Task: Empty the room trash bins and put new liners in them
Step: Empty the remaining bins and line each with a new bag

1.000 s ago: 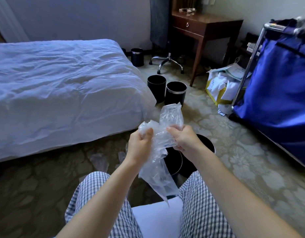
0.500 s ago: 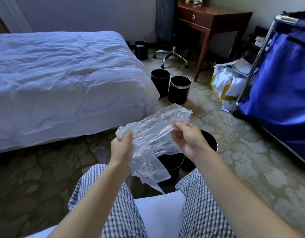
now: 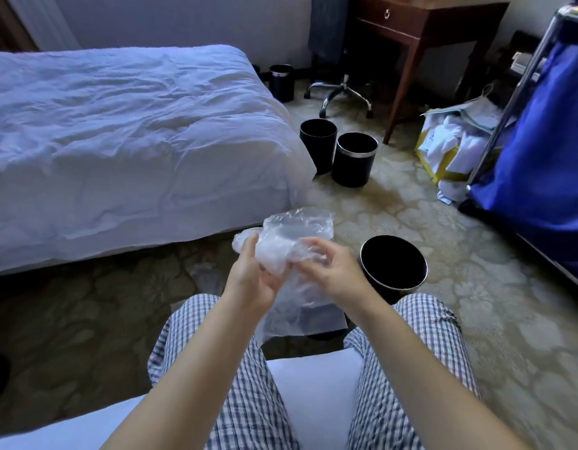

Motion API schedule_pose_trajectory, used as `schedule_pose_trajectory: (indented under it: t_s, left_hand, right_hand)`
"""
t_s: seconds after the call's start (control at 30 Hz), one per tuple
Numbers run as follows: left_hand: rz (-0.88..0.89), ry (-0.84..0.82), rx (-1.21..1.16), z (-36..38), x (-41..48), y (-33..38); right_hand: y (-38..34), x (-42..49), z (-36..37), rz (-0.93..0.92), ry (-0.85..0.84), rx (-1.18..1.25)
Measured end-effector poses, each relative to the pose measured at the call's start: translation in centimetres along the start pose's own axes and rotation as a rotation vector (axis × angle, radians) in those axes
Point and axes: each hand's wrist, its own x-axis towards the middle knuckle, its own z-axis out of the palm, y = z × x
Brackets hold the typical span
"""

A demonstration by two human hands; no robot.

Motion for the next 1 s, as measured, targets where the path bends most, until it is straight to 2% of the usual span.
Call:
schedule_pose_trajectory:
  t_s: [0.07,0.13,0.27,0.3,0.37,0.47,0.67,0.73,0.83,1.0]
  left_hand:
    - [-0.022,-0.014,0.074,-0.2,0.0,-0.1]
    - [0.017,-0.017,0.274,-0.5,0.1,-0.6]
    - [0.128,-0.179,0.618,-0.2,-0.3,-2.1]
    - [0.16,-0.201,0.645,0.2,-0.4,-2.6]
    - [0.221,-0.139,0.636,0.9,-0.5,-3.2]
    - [0.212,-0.04,0.571,1.1,0.0,-3.3]
    - [0.38,0.02,0.685,0.6,-0.2,-2.8]
    - [0.441,0.048,0.701,0.4,0.2,-2.9]
    - [0.439,0.04,0.668,0.0,0.3,-2.8]
    - [0.433,-0.144,0.84,0.6,0.0,-2.6]
  right_hand:
    - [0.0,0.6,-0.3,0.04,0.125,0.092]
    - [-0.1,1.1,-0.9,0.049,0.184,0.13]
    - [-0.2,1.2,-0.8,0.103,0.124,0.301]
    - [0.0,1.0,-0.5,0.124,0.062,0.335]
    - [0.1,0.5,0.0,0.157,-0.065,0.355]
    - [-0.2,0.1,0.1,0.162,-0.148,0.313]
    - [-0.6,-0.3,-0.3,0.127,-0.027,0.263]
    - [-0.6,-0.2,-0.4,0.147,0.077,0.27]
    - [-0.5,-0.1,-0.9,0.154,0.206,0.285]
    - [0.0,-0.2,-0.5,0.01,0.117,0.078]
